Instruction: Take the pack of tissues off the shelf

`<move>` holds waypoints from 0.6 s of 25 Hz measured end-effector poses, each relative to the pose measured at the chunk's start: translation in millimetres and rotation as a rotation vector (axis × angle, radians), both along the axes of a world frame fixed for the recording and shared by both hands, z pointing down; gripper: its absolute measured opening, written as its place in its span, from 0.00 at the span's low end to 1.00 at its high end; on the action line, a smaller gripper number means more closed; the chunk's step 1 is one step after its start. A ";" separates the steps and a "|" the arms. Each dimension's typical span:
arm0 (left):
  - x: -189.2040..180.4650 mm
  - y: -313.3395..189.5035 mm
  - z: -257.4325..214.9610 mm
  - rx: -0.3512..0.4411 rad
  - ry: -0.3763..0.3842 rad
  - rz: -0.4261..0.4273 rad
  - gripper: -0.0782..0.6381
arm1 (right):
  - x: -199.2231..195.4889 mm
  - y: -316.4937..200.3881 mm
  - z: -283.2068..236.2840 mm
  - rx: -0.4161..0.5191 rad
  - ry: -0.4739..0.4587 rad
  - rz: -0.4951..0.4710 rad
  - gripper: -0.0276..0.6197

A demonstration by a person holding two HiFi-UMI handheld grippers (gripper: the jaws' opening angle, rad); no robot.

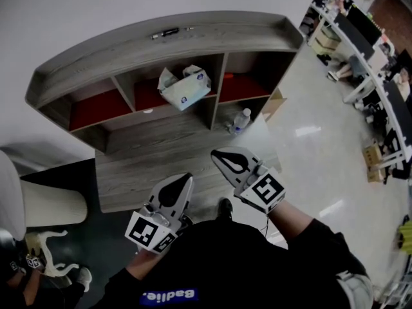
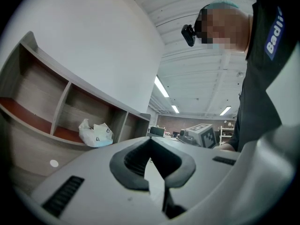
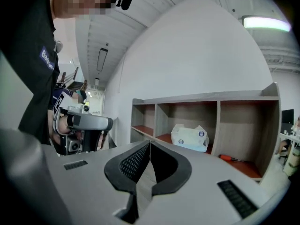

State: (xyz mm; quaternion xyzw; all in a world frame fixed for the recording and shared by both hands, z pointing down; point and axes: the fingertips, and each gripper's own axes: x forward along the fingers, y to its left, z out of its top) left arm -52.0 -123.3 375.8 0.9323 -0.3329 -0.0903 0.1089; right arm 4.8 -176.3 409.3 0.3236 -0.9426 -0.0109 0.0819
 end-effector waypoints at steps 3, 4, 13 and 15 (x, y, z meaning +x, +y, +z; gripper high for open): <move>2.4 -6.9 3.2 -0.001 0.000 -0.031 0.11 | 6.5 -13.7 5.1 0.010 0.043 0.000 0.09; 2.5 -9.7 4.9 -0.005 0.002 -0.043 0.11 | 8.0 -18.6 7.0 0.009 0.055 0.000 0.09; 11.8 -16.1 9.2 -0.016 0.007 -0.099 0.11 | 17.6 -44.8 15.4 0.057 0.159 -0.003 0.09; 13.4 -16.9 9.8 -0.015 0.007 -0.107 0.11 | 16.5 -49.2 16.3 0.074 0.179 -0.008 0.09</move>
